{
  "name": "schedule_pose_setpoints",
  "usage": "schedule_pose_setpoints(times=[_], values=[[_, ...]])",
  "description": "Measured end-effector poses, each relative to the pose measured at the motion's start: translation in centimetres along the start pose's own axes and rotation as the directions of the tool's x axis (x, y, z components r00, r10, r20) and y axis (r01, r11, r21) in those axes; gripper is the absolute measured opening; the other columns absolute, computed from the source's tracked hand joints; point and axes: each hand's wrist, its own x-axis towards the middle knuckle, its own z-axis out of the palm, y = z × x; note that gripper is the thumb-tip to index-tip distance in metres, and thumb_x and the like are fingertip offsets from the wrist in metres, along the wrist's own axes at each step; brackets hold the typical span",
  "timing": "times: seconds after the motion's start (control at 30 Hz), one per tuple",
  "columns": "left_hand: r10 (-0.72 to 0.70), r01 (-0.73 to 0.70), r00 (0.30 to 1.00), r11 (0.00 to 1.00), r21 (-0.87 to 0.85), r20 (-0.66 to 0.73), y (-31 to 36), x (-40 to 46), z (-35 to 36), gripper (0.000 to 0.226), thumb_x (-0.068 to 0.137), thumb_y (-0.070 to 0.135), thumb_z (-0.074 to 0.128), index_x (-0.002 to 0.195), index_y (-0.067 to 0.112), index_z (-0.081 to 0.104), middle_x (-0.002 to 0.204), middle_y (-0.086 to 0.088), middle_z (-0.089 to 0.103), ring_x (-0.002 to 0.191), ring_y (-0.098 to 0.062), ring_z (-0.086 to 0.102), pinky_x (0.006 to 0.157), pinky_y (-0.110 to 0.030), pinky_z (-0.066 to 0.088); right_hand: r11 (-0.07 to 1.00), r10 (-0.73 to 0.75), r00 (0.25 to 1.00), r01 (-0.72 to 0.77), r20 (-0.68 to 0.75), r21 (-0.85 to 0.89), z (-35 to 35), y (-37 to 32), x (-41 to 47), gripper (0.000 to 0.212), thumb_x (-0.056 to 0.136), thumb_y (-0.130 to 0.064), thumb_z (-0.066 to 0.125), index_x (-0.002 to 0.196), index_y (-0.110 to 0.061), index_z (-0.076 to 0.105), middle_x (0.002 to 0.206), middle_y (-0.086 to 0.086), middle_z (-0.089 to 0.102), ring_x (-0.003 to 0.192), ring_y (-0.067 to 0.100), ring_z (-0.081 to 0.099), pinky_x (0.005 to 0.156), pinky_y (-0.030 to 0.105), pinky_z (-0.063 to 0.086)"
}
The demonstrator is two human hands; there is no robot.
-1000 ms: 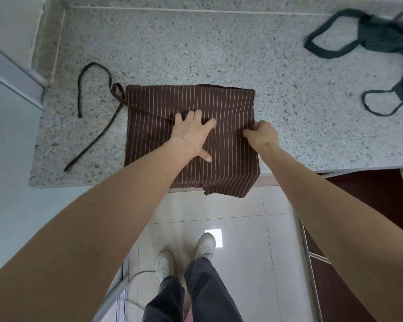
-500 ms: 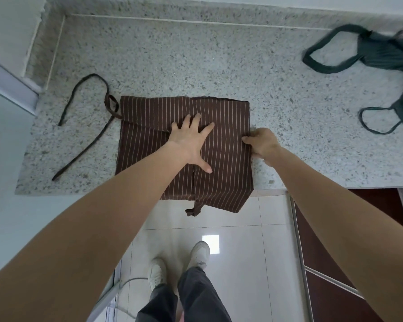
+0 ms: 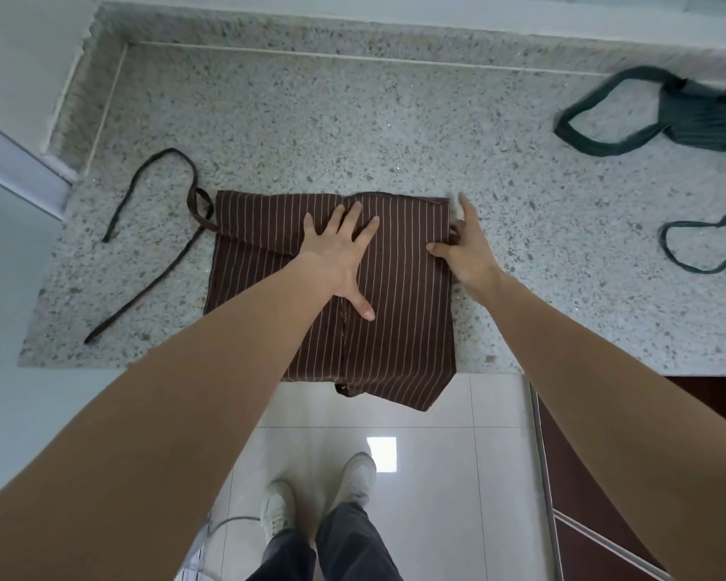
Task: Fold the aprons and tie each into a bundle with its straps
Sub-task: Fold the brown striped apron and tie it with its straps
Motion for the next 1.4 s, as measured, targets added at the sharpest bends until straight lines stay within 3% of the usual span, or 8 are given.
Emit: schedule_pose_setpoints(times=[0.2,0.37,0.57,0.67,0.8,0.97,1.17,1.4], values=[[-0.018,0.020,0.999,0.999,-0.046,0.034,-0.3,0.1,0.2,0.152,0.042,0.078,0.072,0.142,0.027,-0.030,0.148,-0.011,-0.037,0.140,-0.026,-0.027,0.107,-0.065,-0.004,0.957,-0.159,0.983,0.132,-0.087,-0.258,1.2,0.0,-0.9,0.072,0.088,0.000,0.056,0.144,-0.031,0.022,0.136,0.010,0.042,0.122,0.020,0.047,0.103,0.038,0.042],[-0.026,0.027,0.999,0.998,-0.054,0.020,-0.4,-0.1,0.2,0.149,0.042,0.081,0.068,0.144,0.028,-0.027,0.151,-0.009,-0.033,0.142,-0.024,-0.025,0.110,-0.062,-0.004,0.988,0.100,0.988,-0.113,-0.122,-0.102,0.6,1.6,-5.3,0.042,0.084,-0.017,0.069,0.110,-0.015,0.036,0.111,0.008,0.059,0.100,0.025,0.061,0.088,0.040,0.052],[0.091,-0.080,0.916,0.996,0.043,-0.391,1.0,-3.7,1.7,0.108,0.063,0.069,0.067,0.147,0.017,0.024,0.153,-0.006,0.020,0.138,-0.025,0.021,0.110,-0.045,0.022,0.964,0.239,0.965,-0.222,0.111,-0.143,-0.6,2.5,-9.7,0.032,0.085,0.005,0.062,0.075,-0.023,0.052,0.076,-0.008,0.058,0.078,0.013,0.060,0.061,0.016,0.052],[0.058,-0.076,0.902,0.997,-0.025,-0.428,2.0,-5.5,3.7,0.076,0.081,0.055,0.060,0.142,0.016,0.034,0.146,-0.004,0.032,0.133,-0.025,0.029,0.107,-0.042,0.027,0.941,0.285,0.949,-0.249,0.137,-0.231,-0.7,2.3,-10.5,0.030,0.083,0.007,0.062,0.076,-0.020,0.053,0.082,-0.002,0.062,0.081,0.016,0.062,0.074,0.020,0.053],[-0.043,-0.037,0.939,0.974,-0.225,-0.342,2.6,-6.5,5.9,0.071,0.090,0.050,0.051,0.147,0.018,0.023,0.154,-0.002,0.020,0.141,-0.024,0.017,0.113,-0.047,0.021,0.803,0.385,0.915,-0.267,0.121,-0.532,-1.1,1.7,-11.0,0.022,0.082,-0.013,0.070,0.069,-0.010,0.053,0.080,0.007,0.064,0.075,0.017,0.062,0.072,0.024,0.047],[-0.043,-0.043,0.959,0.955,-0.293,-0.282,2.5,-6.5,5.8,0.081,0.086,0.053,0.055,0.149,0.019,0.017,0.157,0.000,0.012,0.144,-0.023,0.008,0.115,-0.052,0.016,0.831,0.387,0.914,-0.288,0.123,-0.476,-1.2,2.4,-12.4,0.027,0.090,-0.003,0.056,0.065,-0.011,0.047,0.075,0.004,0.056,0.073,0.014,0.055,0.050,0.006,0.040],[-0.061,-0.017,0.959,0.962,-0.274,-0.276,2.7,-7.6,6.8,0.094,0.078,0.067,0.054,0.150,0.030,0.006,0.158,0.004,-0.009,0.144,-0.023,-0.016,0.111,-0.062,-0.002,0.854,0.392,0.896,-0.272,0.206,-0.443,-2.1,2.1,-13.2,0.015,0.092,-0.012,0.047,0.078,-0.016,0.052,0.090,-0.001,0.060,0.092,0.015,0.056,0.066,0.020,0.040],[-0.013,-0.014,0.996,0.957,-0.290,-0.092,2.1,-7.4,6.8,0.126,0.057,0.077,0.065,0.148,0.035,-0.011,0.155,0.006,-0.024,0.141,-0.023,-0.027,0.107,-0.068,-0.002,0.706,0.216,0.974,-0.207,-0.072,-0.678,0.0,3.7,-13.0,0.025,0.085,-0.011,0.058,0.106,-0.004,0.046,0.090,0.016,0.056,0.088,0.032,0.057,0.066,0.034,0.040]])
